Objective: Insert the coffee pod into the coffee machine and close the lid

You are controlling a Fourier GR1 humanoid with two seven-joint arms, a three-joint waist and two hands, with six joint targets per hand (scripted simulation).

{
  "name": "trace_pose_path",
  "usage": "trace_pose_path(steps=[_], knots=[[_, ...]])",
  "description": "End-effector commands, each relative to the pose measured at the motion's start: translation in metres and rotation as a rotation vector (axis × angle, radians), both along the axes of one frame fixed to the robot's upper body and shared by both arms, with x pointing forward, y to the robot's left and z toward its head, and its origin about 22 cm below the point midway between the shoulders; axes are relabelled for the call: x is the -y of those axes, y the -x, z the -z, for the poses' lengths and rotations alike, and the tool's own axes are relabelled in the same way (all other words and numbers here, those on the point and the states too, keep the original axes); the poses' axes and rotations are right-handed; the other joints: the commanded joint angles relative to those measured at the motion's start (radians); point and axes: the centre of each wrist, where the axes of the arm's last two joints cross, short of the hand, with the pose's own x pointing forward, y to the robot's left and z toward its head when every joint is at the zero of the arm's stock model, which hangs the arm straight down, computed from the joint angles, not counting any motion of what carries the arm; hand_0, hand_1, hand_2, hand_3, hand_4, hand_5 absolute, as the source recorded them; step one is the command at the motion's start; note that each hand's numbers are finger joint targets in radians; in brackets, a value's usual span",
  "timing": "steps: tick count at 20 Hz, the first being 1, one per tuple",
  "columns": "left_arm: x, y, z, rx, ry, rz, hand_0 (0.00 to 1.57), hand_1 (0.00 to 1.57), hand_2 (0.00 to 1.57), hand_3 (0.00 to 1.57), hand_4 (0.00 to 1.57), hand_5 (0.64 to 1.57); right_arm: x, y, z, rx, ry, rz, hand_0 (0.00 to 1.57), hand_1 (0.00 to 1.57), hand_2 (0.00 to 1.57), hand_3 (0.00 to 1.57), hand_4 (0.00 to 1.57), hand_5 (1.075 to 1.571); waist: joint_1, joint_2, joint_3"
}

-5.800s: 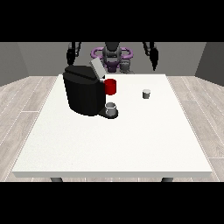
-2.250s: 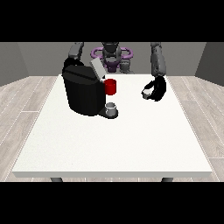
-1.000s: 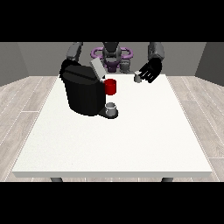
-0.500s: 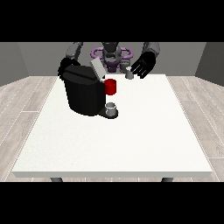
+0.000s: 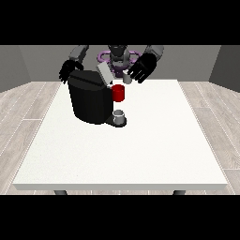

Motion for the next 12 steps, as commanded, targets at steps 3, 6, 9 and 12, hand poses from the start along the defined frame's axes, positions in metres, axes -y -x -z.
trace_pose_path(steps=[3,6,9,12], knots=[[0.019,-0.003,-0.041,0.031,-0.038,0.060,1.28,1.28,1.31,1.23,0.50,1.571,0.006,-0.009,0.005,0.035,-0.002,0.067,0.00,0.00,0.00,0.00,0.55,1.571,0.041,0.033,0.0006],[0.006,-0.004,-0.021,0.029,-0.010,-0.013,1.28,1.28,1.30,1.24,0.49,1.571,-0.014,0.007,-0.001,0.058,0.014,0.015,0.00,0.00,0.00,0.00,0.52,1.571,-0.039,0.042,0.0000],[0.015,-0.005,-0.015,0.040,-0.043,0.030,1.31,1.31,1.33,1.23,0.49,1.571,0.002,-0.013,-0.028,0.066,-0.002,0.060,0.00,0.00,0.00,0.00,0.48,1.571,0.003,0.056,0.0000],[0.029,-0.007,-0.016,0.002,-0.036,0.046,1.30,1.30,1.33,1.23,0.50,1.571,0.012,-0.014,-0.020,0.043,0.021,0.075,0.00,0.00,0.00,0.00,0.52,1.571,0.018,0.043,0.0002]])
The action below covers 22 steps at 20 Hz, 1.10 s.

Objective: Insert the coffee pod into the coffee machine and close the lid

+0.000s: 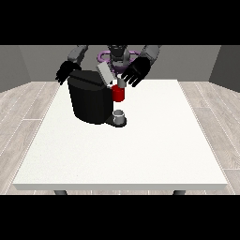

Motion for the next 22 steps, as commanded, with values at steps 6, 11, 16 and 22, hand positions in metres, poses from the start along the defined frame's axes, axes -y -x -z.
trace_pose_path(steps=[6,11,16,22], knots=[[0.024,-0.003,0.001,-0.008,-0.033,0.022,1.25,1.25,1.29,1.21,0.51,1.571,0.026,-0.005,-0.001,-0.011,-0.017,0.029,0.00,0.00,0.00,0.00,0.53,1.571,0.011,0.002,0.0004],[0.022,-0.003,0.005,0.033,-0.029,0.047,1.19,1.19,1.26,1.20,0.49,1.571,0.005,-0.006,-0.006,0.025,-0.057,0.039,0.00,0.00,0.00,0.00,0.52,1.571,0.016,0.041,0.0000],[0.015,-0.003,0.008,-0.028,-0.001,0.035,1.19,1.19,1.27,1.20,0.51,1.571,0.033,0.006,0.013,0.001,-0.028,0.021,0.00,0.00,0.00,0.00,0.53,1.571,0.011,0.008,0.0003],[0.021,-0.005,-0.003,-0.021,-0.030,0.023,1.22,1.22,1.27,1.20,0.49,1.571,-0.008,0.004,0.004,0.021,-0.048,0.019,0.00,0.00,0.00,0.00,0.45,1.571,-0.002,0.031,0.0000]])
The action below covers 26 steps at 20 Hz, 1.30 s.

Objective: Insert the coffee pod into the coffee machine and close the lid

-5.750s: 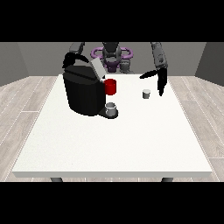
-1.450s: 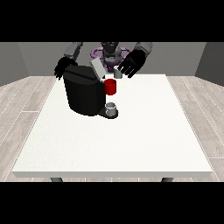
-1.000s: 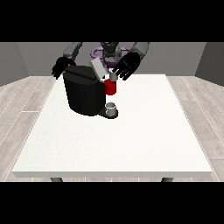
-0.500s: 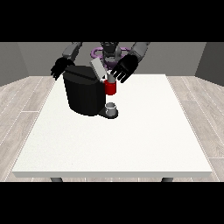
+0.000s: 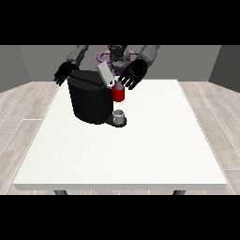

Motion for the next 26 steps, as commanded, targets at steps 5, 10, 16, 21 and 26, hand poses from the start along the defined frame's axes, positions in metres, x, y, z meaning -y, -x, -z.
trace_pose_path(steps=[5,10,16,21,26], knots=[[0.011,-0.002,0.013,-0.009,0.004,0.000,1.22,1.22,1.27,1.17,0.48,1.571,-0.021,0.003,0.000,0.032,0.001,-0.014,0.00,0.00,0.00,0.00,0.44,1.571,-0.004,0.026,-0.0007],[-0.004,0.000,0.009,0.025,-0.001,-0.020,1.16,1.16,1.19,1.06,0.46,1.571,0.003,0.003,0.001,0.042,0.009,-0.001,0.00,0.00,0.00,0.00,0.43,1.571,-0.023,0.061,-0.0006],[0.019,-0.001,-0.001,-0.007,-0.065,0.033,1.09,1.09,1.13,0.96,0.40,1.571,0.013,-0.005,0.008,-0.043,-0.008,0.055,0.00,0.00,0.00,0.00,0.38,1.571,0.033,-0.006,-0.0003],[-0.002,0.001,0.007,0.016,-0.062,0.005,1.05,1.05,1.12,0.96,0.36,1.571,0.022,0.001,0.007,0.012,0.002,0.041,0.00,0.00,0.00,0.00,0.44,1.571,0.019,0.020,-0.0004],[-0.008,0.002,-0.013,0.067,-0.102,0.013,0.91,0.91,1.02,0.86,0.36,1.571,0.009,-0.005,0.000,0.054,0.000,0.033,0.00,0.00,0.00,0.00,0.46,1.571,0.015,0.076,-0.0004]])
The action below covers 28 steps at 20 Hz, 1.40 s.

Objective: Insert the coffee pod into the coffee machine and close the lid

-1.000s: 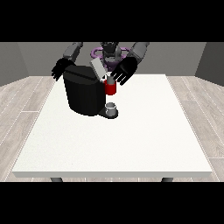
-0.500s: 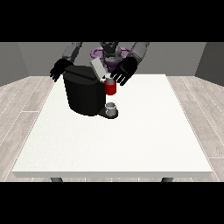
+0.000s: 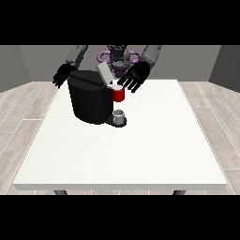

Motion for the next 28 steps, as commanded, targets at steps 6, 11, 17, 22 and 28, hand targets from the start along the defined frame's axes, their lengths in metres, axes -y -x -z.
trace_pose_path(steps=[6,11,17,22,28], knots=[[0.000,0.000,0.005,-0.078,-0.111,0.029,0.00,0.00,0.00,0.00,0.00,1.571,0.013,-0.005,-0.003,0.004,-0.006,0.007,0.00,0.00,0.00,0.00,0.41,1.571,-0.001,-0.006,-0.0005],[0.011,0.003,0.028,-0.084,-0.129,0.082,0.00,0.00,0.00,0.00,0.00,1.571,0.027,0.005,0.023,-0.065,-0.014,0.080,0.00,0.00,0.00,0.00,0.35,1.571,0.060,-0.072,-0.0006],[0.004,0.002,0.010,-0.088,-0.117,0.054,0.00,0.00,0.00,0.00,0.00,1.571,0.017,0.009,0.037,-0.057,-0.006,0.059,0.00,0.00,0.00,0.00,0.38,1.571,0.061,-0.068,-0.0007],[0.018,0.003,0.025,-0.101,-0.125,0.074,0.00,0.00,0.00,0.00,0.00,1.571,-0.003,0.012,0.047,-0.095,-0.011,0.094,0.00,0.00,0.00,0.00,0.36,1.571,0.101,-0.116,-0.0007],[0.016,0.014,0.100,-0.219,0.263,0.089,0.00,0.00,0.00,0.00,0.00,1.571,0.031,0.032,0.064,-0.193,-0.052,0.153,0.00,0.00,0.00,0.00,0.39,1.571,0.163,-0.258,-0.0020]])
